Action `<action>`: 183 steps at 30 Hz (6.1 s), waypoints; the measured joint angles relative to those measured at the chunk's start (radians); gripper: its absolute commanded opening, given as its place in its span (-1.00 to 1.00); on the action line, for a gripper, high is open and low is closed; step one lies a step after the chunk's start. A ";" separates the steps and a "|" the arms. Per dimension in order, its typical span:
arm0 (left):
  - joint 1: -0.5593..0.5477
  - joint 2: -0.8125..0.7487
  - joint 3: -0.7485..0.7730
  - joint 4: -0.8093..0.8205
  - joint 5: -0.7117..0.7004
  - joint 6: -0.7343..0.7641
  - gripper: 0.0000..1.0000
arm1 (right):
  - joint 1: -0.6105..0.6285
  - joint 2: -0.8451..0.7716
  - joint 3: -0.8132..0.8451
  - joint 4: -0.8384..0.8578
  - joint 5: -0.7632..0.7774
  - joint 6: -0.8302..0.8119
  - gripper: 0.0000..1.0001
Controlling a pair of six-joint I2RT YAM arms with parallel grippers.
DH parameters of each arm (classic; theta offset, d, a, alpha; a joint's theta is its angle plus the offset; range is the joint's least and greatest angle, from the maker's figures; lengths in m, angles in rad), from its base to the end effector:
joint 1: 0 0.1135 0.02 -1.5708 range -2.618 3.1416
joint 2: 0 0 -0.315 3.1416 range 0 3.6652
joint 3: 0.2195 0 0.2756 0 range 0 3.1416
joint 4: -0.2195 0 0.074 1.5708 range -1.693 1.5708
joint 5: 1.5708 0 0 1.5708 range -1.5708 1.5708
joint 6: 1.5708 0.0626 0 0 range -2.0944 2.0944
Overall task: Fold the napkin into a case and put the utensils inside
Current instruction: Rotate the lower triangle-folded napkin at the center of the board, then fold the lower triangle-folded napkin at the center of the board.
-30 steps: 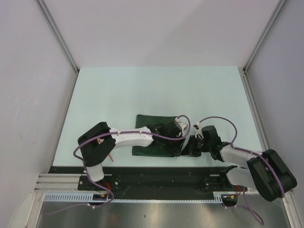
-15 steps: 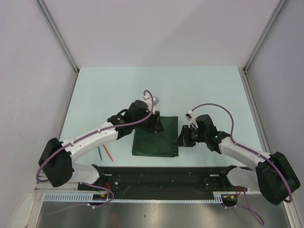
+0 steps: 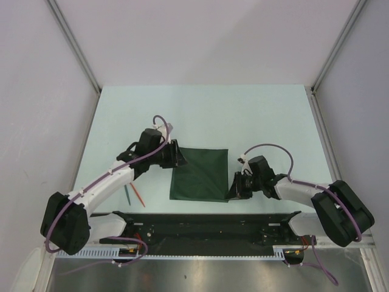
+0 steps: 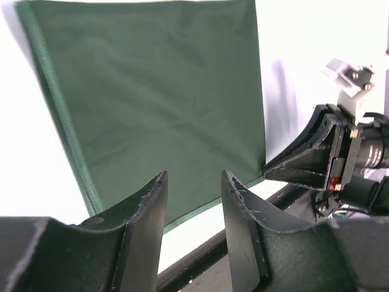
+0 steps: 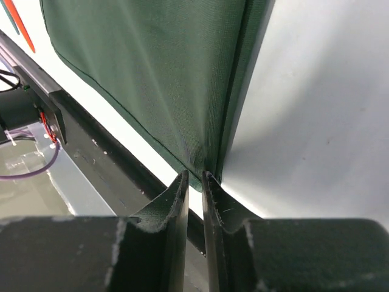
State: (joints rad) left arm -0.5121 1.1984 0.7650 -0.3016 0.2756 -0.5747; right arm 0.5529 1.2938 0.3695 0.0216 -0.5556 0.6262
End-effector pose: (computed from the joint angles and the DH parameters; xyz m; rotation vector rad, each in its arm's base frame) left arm 0.2308 -0.1493 0.2584 0.0735 2.4318 -0.8458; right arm 0.1721 0.1450 0.1381 -0.1655 2.6656 1.1428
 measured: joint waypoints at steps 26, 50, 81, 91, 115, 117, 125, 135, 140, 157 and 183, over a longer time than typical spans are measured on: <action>0.230 -0.077 0.000 -0.061 0.065 0.084 0.07 | -0.048 -0.016 0.074 -0.108 0.035 -0.079 -0.08; 0.269 0.030 -0.073 0.099 0.138 -0.090 0.28 | -0.242 0.134 0.123 -0.077 0.032 -0.090 -0.96; 0.262 0.523 0.134 0.206 -0.066 -0.198 -0.13 | 0.156 0.204 0.739 -0.518 0.545 -0.341 0.45; 0.261 0.585 0.198 0.193 -0.088 -0.172 -0.23 | 0.365 0.479 0.836 -0.460 0.463 -0.286 0.45; 0.259 0.576 0.239 0.105 -0.082 -0.177 0.22 | 0.537 0.663 0.967 -0.520 0.682 -0.226 0.02; 0.259 0.568 0.239 0.084 -0.084 -0.177 0.23 | 0.538 0.664 0.967 -0.522 0.690 -0.226 -0.01; 0.263 0.520 0.226 0.026 -0.086 -0.177 0.32 | 0.559 0.684 0.987 -0.543 0.757 -0.226 -0.31; 0.264 0.465 0.171 0.027 -0.061 -0.180 0.45 | 0.571 0.713 1.026 -0.555 0.823 -0.227 -1.00; 0.261 0.464 0.151 0.031 -0.018 -0.185 0.42 | 0.555 0.698 1.007 -0.526 0.785 -0.235 -1.00; 0.248 0.480 0.161 0.049 0.023 -0.186 0.40 | 0.333 0.512 0.830 -0.330 0.399 -0.188 -1.00; 0.238 0.591 0.257 0.049 0.036 -0.204 0.24 | 0.174 0.384 0.681 -0.194 0.232 -0.122 -1.00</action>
State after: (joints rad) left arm -0.2745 1.7897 1.0218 -0.2527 0.3119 -0.7792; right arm 0.7269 1.6779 1.0508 -0.1726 -0.3233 0.5041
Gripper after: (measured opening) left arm 0.649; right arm 0.021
